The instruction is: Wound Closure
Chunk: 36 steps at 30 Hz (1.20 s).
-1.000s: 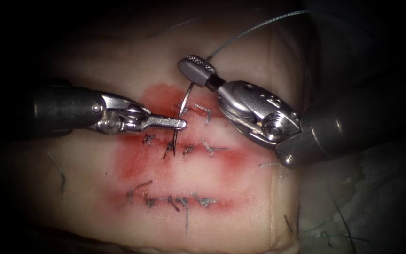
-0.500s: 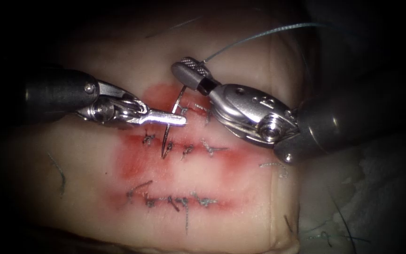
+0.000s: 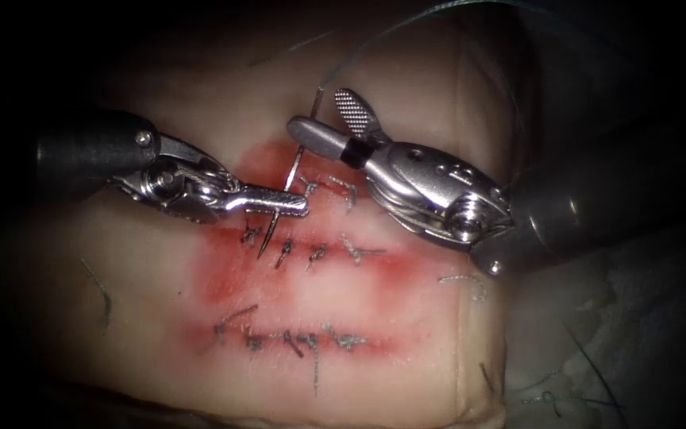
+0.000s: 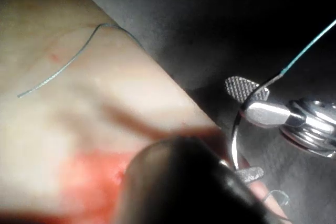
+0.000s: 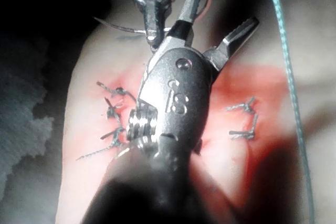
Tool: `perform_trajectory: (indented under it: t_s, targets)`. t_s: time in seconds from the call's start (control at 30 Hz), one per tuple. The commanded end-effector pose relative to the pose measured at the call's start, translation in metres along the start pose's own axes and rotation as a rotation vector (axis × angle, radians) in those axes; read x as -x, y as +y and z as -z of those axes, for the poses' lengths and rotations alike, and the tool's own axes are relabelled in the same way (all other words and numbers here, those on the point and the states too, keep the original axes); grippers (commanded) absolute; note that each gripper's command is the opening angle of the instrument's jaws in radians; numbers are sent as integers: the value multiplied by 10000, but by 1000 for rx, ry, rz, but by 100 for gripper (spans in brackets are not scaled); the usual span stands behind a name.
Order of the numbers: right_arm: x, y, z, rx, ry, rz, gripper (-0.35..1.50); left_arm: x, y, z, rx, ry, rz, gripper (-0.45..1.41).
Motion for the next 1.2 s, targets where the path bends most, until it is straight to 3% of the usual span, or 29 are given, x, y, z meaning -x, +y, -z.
perform_trajectory:
  t_s: [0.03,0.33,0.5,0.63,0.77,0.9,1.2]
  targets:
    - [-4,2,-4,39,12,-5,118,6,-1,-8,-1,3,-6,-45]
    - [-4,2,-2,198,59,-14,104,2,7,-13,-9,44,-11,-45]
    - [-5,5,-3,169,51,-15,94,2,7,-14,-8,50,-12,-45]
    - [-5,4,-3,167,51,-21,71,-1,7,-16,-8,58,-12,-45]
    - [-2,4,-4,165,52,-46,10,-4,6,-20,-8,63,-12,-45]
    - [3,3,-6,162,49,-57,-30,-6,5,-22,-8,65,-11,-45]
    - [5,3,-5,135,42,-94,-35,-5,5,-22,-8,69,-12,-45]
